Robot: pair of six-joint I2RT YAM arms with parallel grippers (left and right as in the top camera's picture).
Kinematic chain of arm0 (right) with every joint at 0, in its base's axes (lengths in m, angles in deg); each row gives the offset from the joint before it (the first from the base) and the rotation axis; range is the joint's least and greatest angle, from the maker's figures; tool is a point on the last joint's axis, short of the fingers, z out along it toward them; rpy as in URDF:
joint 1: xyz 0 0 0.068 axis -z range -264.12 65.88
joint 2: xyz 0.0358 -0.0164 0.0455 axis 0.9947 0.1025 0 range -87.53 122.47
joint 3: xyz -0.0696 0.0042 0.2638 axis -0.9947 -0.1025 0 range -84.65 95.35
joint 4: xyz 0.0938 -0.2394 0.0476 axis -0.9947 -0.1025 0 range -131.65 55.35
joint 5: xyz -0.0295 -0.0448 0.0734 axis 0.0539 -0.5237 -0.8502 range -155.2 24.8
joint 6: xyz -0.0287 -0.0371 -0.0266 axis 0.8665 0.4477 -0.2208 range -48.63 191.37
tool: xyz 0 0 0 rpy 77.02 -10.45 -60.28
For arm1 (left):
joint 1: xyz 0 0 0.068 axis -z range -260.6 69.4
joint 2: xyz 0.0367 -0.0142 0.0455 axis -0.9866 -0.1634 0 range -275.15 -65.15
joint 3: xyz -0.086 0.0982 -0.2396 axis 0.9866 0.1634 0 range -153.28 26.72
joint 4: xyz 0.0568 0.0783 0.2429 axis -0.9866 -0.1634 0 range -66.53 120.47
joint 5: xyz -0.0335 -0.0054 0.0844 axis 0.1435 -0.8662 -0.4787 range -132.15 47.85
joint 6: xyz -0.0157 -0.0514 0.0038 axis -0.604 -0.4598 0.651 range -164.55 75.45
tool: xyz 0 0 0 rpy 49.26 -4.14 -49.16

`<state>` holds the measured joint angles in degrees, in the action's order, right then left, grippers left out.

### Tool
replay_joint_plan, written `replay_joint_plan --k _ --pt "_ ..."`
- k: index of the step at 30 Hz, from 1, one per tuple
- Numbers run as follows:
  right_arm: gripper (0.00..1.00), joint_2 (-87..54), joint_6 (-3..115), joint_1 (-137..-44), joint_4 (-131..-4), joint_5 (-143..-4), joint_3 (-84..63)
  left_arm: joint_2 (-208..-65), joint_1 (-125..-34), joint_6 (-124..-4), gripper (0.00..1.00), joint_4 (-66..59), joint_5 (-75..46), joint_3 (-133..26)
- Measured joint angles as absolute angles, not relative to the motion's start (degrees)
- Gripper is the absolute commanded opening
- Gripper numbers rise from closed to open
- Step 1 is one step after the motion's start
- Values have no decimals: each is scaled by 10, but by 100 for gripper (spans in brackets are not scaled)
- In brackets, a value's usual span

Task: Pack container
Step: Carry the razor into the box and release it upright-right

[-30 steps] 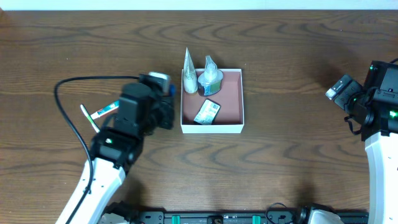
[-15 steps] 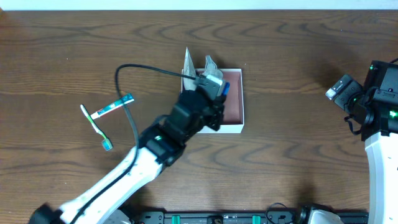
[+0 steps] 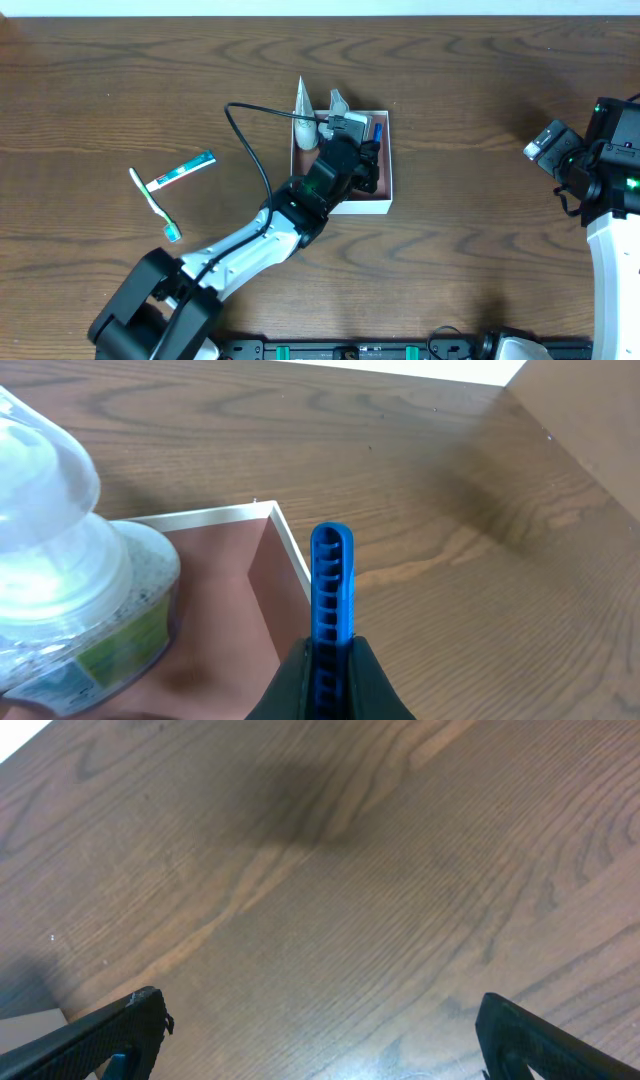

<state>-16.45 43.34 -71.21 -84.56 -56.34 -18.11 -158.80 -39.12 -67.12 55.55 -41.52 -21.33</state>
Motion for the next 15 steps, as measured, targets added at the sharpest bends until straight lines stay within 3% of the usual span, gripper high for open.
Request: replay_joint_plan --k 2,4,9,15 --pt "99 -164 433 -712 -846 -563 -181 -1596 -391 -673 7 565 -416 -213" --pt "99 -164 433 -712 -846 -563 -181 -1600 -391 -674 30 568 -416 -213" --pt "99 -164 433 -712 -846 -563 -181 -1605 -391 -678 58 580 -421 -213" --pt "99 -164 433 -712 -846 -563 -181 -1605 -391 -683 62 582 -422 -213"
